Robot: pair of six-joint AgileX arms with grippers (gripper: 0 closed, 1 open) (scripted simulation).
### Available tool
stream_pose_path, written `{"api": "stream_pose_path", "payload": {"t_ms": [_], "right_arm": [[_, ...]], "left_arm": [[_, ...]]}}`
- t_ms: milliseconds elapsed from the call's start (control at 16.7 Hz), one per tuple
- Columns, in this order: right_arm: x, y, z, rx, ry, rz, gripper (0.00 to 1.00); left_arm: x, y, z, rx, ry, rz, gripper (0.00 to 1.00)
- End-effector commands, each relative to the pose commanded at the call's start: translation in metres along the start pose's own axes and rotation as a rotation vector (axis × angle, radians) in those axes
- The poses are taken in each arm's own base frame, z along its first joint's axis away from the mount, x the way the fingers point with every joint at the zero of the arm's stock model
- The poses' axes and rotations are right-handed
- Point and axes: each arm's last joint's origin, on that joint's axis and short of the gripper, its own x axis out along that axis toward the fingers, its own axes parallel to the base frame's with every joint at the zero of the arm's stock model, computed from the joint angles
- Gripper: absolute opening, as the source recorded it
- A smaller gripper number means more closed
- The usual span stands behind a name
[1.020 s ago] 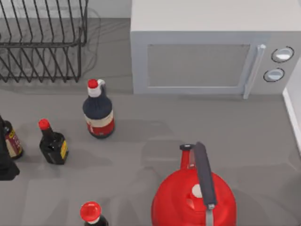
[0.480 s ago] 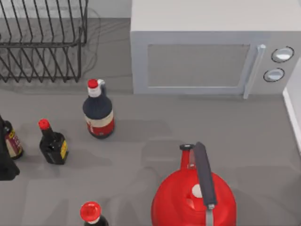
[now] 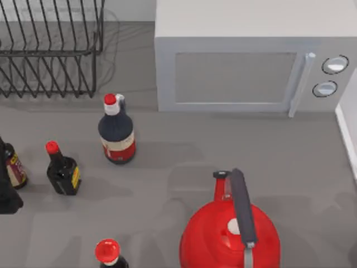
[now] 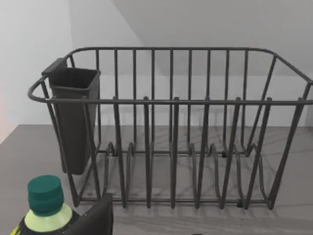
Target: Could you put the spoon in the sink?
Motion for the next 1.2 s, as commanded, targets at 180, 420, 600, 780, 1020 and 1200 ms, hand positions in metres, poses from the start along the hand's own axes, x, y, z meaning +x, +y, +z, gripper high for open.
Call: {"api": "stream_pose_path", "payload": {"t_ms": [180, 420, 600, 780, 1020, 1200], "right_arm": [[-0.032, -0.003, -0.002, 0.002, 0.009, -0.007, 0.00], [-0.052, -0.005, -0.004, -0.001, -0.009, 0.009, 0.00], [-0.050, -0.005, -0.004, -0.001, -0.005, 0.007, 0.00], [-0.053, -0.001, 0.002, 0.005, 0.000, 0.001, 0.00], [-0.063, 0.023, 0.033, 0.018, 0.033, -0.029, 0.00], [-0.073, 0.054, 0.070, 0.021, 0.051, -0.044, 0.00]], "left_arm": [[0.000, 0.000, 0.000, 0.000, 0.000, 0.000, 1.00], [0.000, 0.000, 0.000, 0.000, 0.000, 0.000, 1.00], [0.000, 0.000, 0.000, 0.000, 0.000, 0.000, 1.00], [0.000, 0.000, 0.000, 0.000, 0.000, 0.000, 1.00], [0.000, 0.000, 0.000, 0.000, 0.000, 0.000, 1.00], [0.000, 0.000, 0.000, 0.000, 0.000, 0.000, 1.00]]}}
